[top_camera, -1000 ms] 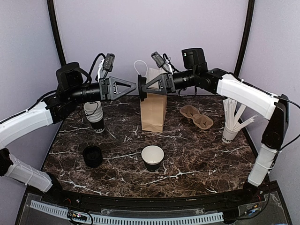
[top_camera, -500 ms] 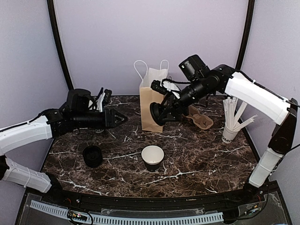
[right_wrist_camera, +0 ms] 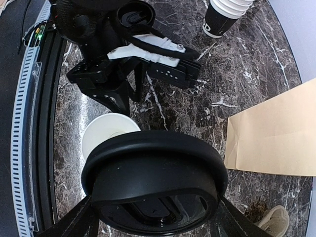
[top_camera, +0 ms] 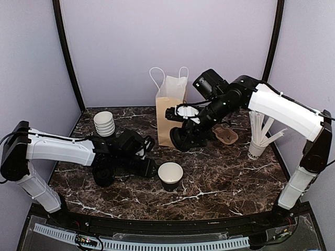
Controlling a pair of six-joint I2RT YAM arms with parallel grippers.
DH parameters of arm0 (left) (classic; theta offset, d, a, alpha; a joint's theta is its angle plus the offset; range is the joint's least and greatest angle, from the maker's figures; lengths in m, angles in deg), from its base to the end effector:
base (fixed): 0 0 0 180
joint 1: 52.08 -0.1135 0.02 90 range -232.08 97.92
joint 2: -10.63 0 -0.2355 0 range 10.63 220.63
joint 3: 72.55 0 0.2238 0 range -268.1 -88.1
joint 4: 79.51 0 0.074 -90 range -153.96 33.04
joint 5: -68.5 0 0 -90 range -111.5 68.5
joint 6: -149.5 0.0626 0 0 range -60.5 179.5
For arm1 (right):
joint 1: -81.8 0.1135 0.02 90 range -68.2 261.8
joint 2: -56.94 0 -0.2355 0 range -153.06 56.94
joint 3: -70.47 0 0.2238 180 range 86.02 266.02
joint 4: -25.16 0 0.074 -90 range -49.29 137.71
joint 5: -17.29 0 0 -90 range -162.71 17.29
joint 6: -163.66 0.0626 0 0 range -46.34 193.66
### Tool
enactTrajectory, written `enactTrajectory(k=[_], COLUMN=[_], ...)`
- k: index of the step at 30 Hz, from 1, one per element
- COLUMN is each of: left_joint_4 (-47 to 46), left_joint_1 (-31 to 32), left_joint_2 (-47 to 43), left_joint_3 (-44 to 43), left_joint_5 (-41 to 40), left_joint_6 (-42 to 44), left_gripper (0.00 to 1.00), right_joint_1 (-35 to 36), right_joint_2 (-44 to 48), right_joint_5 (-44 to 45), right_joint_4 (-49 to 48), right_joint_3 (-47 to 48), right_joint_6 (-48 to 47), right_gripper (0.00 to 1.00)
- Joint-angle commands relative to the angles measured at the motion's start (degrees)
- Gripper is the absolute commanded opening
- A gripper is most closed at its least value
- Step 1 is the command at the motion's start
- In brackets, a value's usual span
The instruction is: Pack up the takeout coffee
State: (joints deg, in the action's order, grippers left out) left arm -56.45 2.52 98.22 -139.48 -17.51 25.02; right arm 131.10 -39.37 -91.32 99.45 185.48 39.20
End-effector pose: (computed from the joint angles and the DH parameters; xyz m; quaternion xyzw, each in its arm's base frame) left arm 0.1807 -0.2618 0.1755 0.1740 0.9025 -0.2983 0.2575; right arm 0.2021 0.2656 0.3093 -0.6649 0.6699 0.1909 0.2695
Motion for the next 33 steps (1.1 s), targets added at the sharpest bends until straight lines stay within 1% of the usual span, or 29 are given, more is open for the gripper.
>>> enactTrajectory(k=[1, 5, 10, 14, 18, 21, 23, 27, 33], left_joint_4=[-0.3, -2.7, -5.1, -6.0, -3.5, 0.4, 1.1, 0.7, -1.4], left_joint_1=[1.9, 3.0, 3.4, 3.4, 3.1, 2.5, 2.2, 1.9, 1.8], left_joint_2=[2.8, 6.3, 11.5, 13.9, 13.3, 11.6, 10.4, 7.8, 4.7], left_joint_3=[-2.5, -4.6, -8.8, -11.2, -11.4, -11.3, -10.3, -7.0, -1.9], left_joint_5=[-0.8, 1.5, 4.2, 5.0, 3.3, 0.6, -0.5, -3.0, -5.2], left_joint_6=[-0.4, -0.3, 0.4, 0.8, 2.2, 3.6, 3.4, 1.3, -0.5], left_gripper=[0.41, 0.41, 0.41, 0.41, 0.42, 0.44, 0.45, 0.47, 0.48], right_joint_1=[3.7, 6.1, 6.7, 6.9, 7.5, 8.7, 9.3, 10.3, 11.0], right_joint_2=[2.3, 2.7, 2.8, 3.0, 2.1, -0.2, -2.2, -6.2, -10.7], right_joint_5=[4.0, 6.6, 7.1, 8.0, 9.3, 10.0, 10.3, 11.0, 13.3], right_joint_4=[2.2, 2.8, 3.1, 4.2, 5.7, 9.3, 12.2, 16.5, 18.4], right_joint_3=[-1.1, -3.0, -4.9, -6.0, -6.1, -4.6, -3.1, -0.4, 2.6], right_joint_6=[-3.2, -4.6, -4.4, -5.0, -4.8, -5.5, -6.2, -6.5, -4.3], right_gripper=[0.75, 0.76, 0.75, 0.76, 0.76, 0.76, 0.75, 0.74, 0.74])
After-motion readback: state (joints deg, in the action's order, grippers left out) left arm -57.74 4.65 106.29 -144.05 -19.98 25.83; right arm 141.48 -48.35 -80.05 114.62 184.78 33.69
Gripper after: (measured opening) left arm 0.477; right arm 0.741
